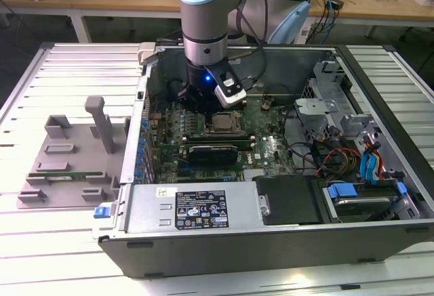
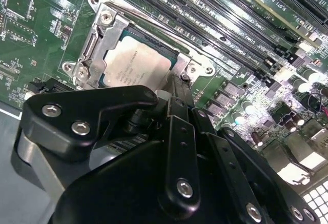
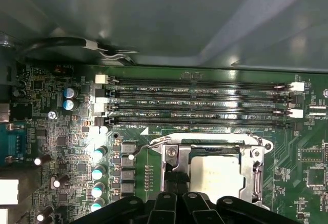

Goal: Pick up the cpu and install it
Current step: 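Close the cpu cover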

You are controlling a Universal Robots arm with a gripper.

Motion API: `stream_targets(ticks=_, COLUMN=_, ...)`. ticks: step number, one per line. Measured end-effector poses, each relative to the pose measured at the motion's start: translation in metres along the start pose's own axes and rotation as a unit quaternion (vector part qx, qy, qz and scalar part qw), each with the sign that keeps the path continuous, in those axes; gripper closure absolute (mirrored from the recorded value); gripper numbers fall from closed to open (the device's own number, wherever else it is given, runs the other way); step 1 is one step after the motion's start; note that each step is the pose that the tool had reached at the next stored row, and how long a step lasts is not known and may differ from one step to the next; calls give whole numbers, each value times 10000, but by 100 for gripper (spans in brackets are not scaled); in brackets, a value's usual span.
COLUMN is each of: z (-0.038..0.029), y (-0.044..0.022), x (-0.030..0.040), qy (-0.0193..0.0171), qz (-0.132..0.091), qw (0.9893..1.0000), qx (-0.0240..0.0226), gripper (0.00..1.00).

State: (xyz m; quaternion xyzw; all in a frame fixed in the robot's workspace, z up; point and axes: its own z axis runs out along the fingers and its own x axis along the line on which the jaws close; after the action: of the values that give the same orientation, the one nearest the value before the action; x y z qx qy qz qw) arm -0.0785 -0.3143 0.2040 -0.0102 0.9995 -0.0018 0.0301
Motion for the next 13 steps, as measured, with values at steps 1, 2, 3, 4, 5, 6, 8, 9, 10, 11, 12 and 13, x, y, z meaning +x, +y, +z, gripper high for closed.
stream_targets(ticks=1, z=5, y=0, x=0, qy=0, qz=0, qw=10000, qx=0, gripper=89)
stream_targets(ticks=2, z=8, y=0, x=1, qy=1, qz=0, qw=10000, qx=1, gripper=89)
stream_targets(ticks=3, z=9, y=0, x=1, qy=0, qz=0, qw=10000, qx=0, gripper=89)
stream_targets(ticks=4, z=10, y=0, x=1, qy=0, qz=0, qw=10000, qx=0, gripper=89)
stream_targets(ticks=5, z=11, y=0, x=1, qy=0, qz=0, qw=10000, qx=0, gripper=89)
stream_targets(ticks=6, z=15, y=0, x=2, qy=0, qz=0, qw=10000, qx=0, gripper=89)
stream_targets(ticks=8, z=16, y=0, x=2, qy=1, qz=0, qw=10000, qx=1, gripper=89)
stream_targets(ticks=9, z=17, y=0, x=2, qy=0, qz=0, qw=10000, qx=0, gripper=89)
stream_targets(ticks=10, z=17, y=0, x=2, qy=0, qz=0, qw=10000, qx=0, gripper=89)
stream_targets(ticks=11, z=17, y=0, x=2, qy=0, qz=0, qw=10000, qx=0, gripper=89)
stream_targets(ticks=12, z=17, y=0, x=2, qy=0, qz=0, qw=10000, qx=0, gripper=89)
stream_targets(ticks=13, z=17, y=0, x=2, qy=0, qz=0, qw=10000, qx=0, gripper=89)
